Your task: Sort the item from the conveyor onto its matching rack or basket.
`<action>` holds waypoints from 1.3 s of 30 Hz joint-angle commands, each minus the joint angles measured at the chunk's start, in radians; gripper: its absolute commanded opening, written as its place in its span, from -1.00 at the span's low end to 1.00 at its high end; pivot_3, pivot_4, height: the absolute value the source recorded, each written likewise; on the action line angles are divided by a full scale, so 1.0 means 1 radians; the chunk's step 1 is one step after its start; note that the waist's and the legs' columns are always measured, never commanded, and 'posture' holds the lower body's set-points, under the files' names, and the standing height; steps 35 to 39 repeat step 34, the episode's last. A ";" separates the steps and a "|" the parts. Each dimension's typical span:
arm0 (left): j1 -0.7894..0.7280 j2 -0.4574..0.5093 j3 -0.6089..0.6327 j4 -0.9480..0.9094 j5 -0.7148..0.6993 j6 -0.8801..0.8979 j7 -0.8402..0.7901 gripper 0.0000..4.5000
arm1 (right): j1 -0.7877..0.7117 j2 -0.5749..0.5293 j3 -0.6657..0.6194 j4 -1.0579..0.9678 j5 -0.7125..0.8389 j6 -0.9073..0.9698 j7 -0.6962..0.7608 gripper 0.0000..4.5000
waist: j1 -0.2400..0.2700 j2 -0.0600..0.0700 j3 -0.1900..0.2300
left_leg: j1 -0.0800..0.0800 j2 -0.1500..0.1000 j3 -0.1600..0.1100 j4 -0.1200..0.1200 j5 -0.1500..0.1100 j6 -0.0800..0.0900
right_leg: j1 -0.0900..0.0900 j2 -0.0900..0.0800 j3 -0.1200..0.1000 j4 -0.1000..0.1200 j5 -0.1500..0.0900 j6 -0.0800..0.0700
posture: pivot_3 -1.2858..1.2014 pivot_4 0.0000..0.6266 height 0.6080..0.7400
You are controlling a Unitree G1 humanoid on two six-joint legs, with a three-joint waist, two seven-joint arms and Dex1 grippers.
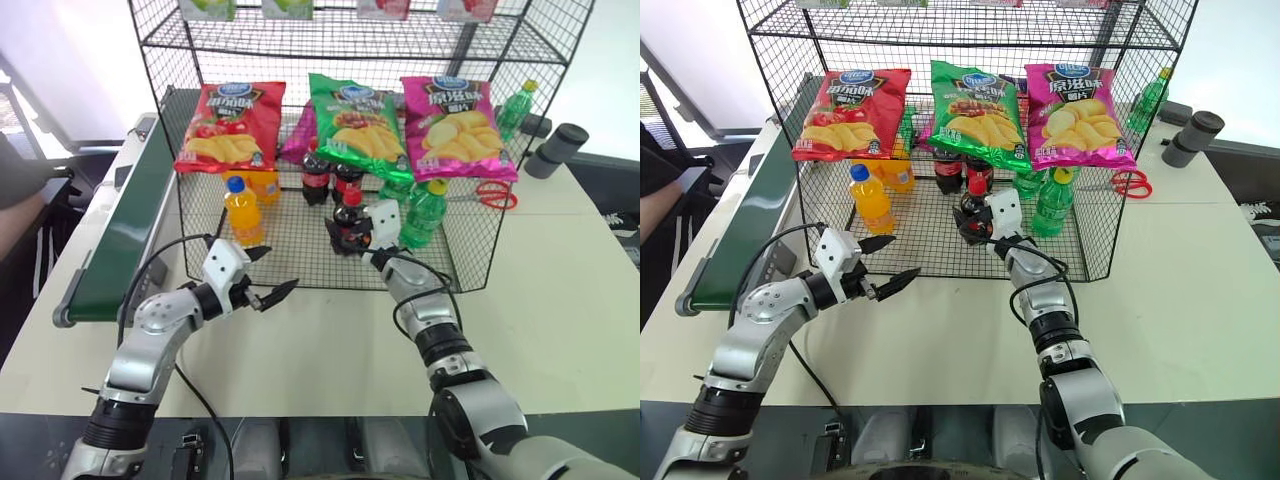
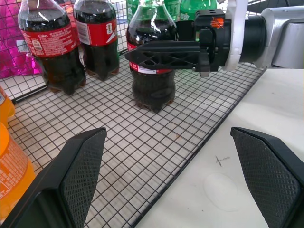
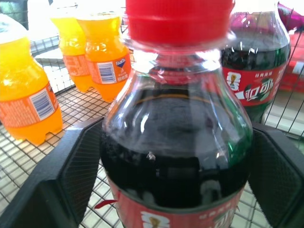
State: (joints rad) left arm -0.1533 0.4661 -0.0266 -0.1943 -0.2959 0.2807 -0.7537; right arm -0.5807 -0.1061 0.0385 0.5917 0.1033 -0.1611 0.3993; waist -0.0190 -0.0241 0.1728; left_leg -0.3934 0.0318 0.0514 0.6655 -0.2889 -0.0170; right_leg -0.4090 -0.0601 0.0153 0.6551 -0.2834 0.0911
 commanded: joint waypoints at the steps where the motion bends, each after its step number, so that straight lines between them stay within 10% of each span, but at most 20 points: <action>1: -0.016 -0.005 -0.002 -0.034 -0.010 0.003 0.008 1.00 | 0.075 -0.059 0.001 -0.200 0.002 0.015 0.043 0.99 | 0.001 0.000 0.000 | 0.000 0.000 0.000 0.000 0.000 0.000 | 0.000 0.000 0.000 0.000 0.000 0.000 | 0.03 -0.52 1.00; 17: -0.033 0.072 0.067 0.051 -0.022 -0.014 -0.056 1.00 | 0.644 -0.536 -0.280 -0.937 0.322 0.372 0.366 0.99 | 0.006 0.001 0.000 | 0.002 -0.001 0.000 0.000 0.000 0.000 | 0.004 0.001 0.000 -0.002 0.000 0.000 | 0.03 -0.52 1.00; 39: 0.032 0.144 0.175 0.071 -0.058 -0.028 -0.081 1.00 | 0.661 -0.570 -0.348 -0.953 0.358 0.444 0.374 0.99 | 0.007 0.001 -0.001 | 0.002 0.000 -0.001 0.000 0.000 0.000 | 0.004 0.002 0.000 -0.002 0.000 0.000 | 0.03 -0.52 1.00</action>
